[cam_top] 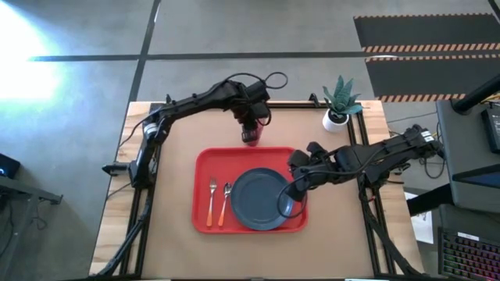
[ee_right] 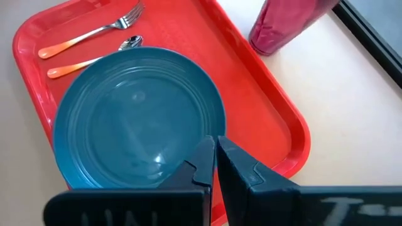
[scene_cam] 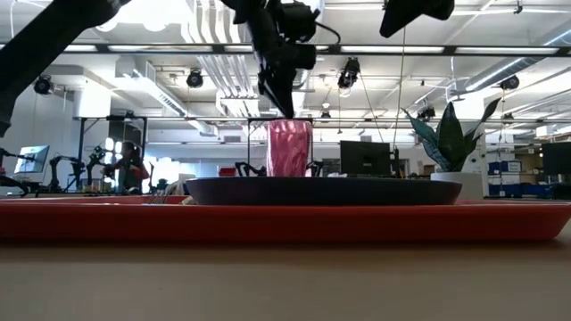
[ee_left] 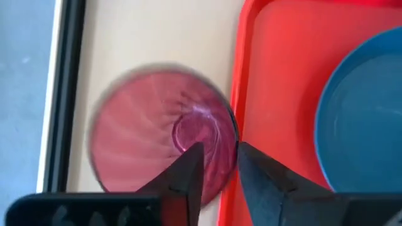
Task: Pick and place plate/cup/fork/spoon on tray
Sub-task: Put the red glass on the orange serving tray to the top right of the blue plate
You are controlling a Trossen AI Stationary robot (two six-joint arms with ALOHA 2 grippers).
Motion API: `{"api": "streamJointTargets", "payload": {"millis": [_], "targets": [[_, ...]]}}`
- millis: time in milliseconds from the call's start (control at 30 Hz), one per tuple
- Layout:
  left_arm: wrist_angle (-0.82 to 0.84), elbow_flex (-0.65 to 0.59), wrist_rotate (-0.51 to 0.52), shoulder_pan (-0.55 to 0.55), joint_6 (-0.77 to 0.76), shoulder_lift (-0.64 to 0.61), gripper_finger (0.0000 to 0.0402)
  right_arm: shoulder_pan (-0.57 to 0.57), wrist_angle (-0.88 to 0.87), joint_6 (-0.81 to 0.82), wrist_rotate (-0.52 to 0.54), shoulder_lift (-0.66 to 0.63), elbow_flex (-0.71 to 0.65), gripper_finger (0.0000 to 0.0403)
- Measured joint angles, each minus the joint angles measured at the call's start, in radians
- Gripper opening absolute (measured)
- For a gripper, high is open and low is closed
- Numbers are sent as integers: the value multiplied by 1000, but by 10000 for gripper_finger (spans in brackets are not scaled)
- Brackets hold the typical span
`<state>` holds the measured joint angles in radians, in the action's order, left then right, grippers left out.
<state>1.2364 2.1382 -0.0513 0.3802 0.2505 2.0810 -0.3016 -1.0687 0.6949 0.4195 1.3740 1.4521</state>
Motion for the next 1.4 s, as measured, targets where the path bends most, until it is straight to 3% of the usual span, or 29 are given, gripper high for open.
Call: {"api": "streamJointTargets", "payload": {"millis": [433,667,900,1100,1233,1400], "targets": [[12,69,-3,-61,-7,-72,101,0,-2,0,0,-7,0,9],[15,67,-8,-97,-16,-282,101,10,19,-26,30,-1,0,9],[54,67,-7,-128,-133,-545,100,63,118,-160,33,7,1,9],[109,66,2,-133,-219,-734,100,136,373,-386,-79,7,1,9],[127,65,4,-132,-250,-817,100,234,532,-498,-293,7,1,11],[170,65,5,-132,-298,-883,100,372,550,-487,-497,27,24,39]]}}
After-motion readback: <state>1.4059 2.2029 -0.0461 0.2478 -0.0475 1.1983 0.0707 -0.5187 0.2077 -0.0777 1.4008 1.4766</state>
